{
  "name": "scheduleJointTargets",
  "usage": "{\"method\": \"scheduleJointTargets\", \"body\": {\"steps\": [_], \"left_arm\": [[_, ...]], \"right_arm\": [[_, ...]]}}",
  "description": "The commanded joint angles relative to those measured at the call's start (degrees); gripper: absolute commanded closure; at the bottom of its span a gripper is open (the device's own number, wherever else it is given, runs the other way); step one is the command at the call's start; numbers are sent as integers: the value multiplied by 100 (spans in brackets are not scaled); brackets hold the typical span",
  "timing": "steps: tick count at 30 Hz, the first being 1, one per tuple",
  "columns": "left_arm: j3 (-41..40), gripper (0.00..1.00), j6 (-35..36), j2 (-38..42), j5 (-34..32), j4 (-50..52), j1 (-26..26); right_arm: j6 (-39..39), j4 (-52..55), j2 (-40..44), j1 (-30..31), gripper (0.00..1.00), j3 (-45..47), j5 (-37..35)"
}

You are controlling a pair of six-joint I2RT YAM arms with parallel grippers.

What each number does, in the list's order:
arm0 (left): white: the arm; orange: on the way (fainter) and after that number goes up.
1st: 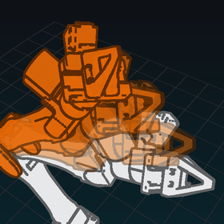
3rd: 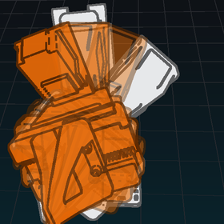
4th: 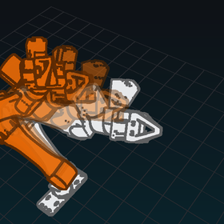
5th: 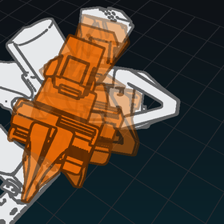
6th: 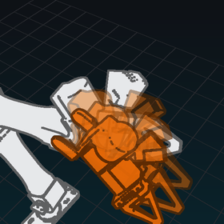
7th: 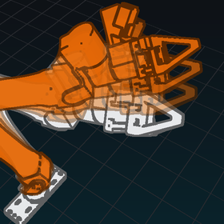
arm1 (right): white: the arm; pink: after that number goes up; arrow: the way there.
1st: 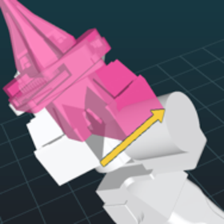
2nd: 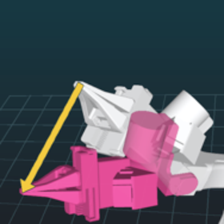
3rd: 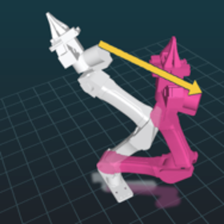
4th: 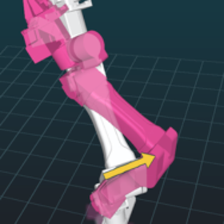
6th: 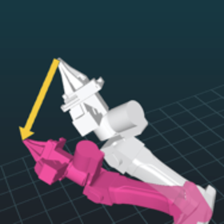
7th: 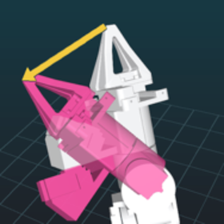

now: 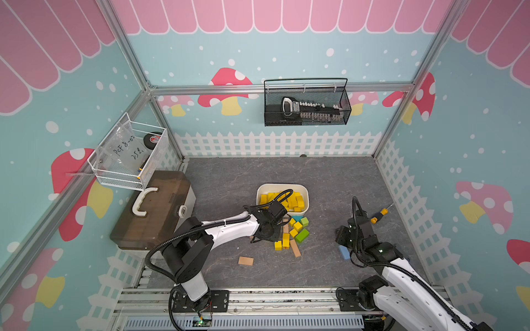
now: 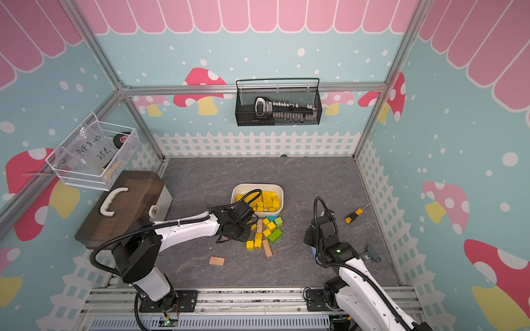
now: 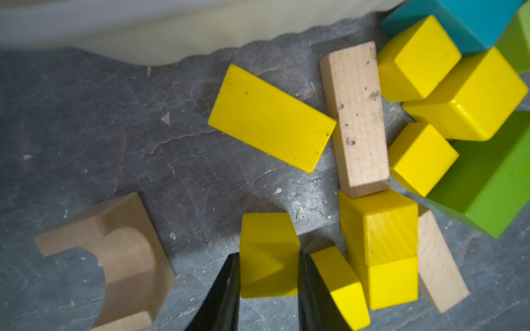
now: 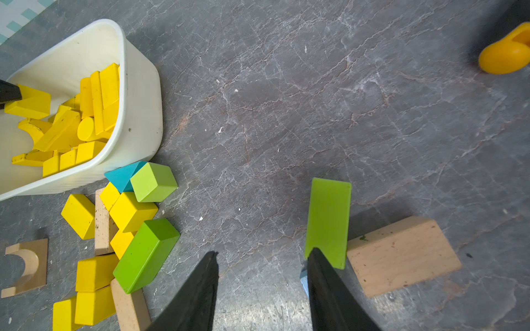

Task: Pick out the yellow building blocks
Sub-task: Pick up the building block from the center of the board.

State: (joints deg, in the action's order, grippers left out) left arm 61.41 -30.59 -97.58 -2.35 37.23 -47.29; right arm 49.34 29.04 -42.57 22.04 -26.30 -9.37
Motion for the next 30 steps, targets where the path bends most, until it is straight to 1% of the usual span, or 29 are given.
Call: {"method": "scheduleJointTargets", "body": {"steps": [1,9,16,22,30], "left_arm": [[-19,73,71,243,41,-49,-26],[-21,76,71,475,-6,-40,-26],[187,76,162,551,-140,154,-9],[643,76,349,447,-71,374,174],[1647,75,683,36,221,806,736]], "right_arm": [[1,-28,12,-42,50,38,-4],[5,-21,38,-45,50,50,-4],[-12,-13,70,-42,50,64,-13],[-64,7,109,-44,50,51,-11],[-108,0,150,-51,50,65,-14]]}}
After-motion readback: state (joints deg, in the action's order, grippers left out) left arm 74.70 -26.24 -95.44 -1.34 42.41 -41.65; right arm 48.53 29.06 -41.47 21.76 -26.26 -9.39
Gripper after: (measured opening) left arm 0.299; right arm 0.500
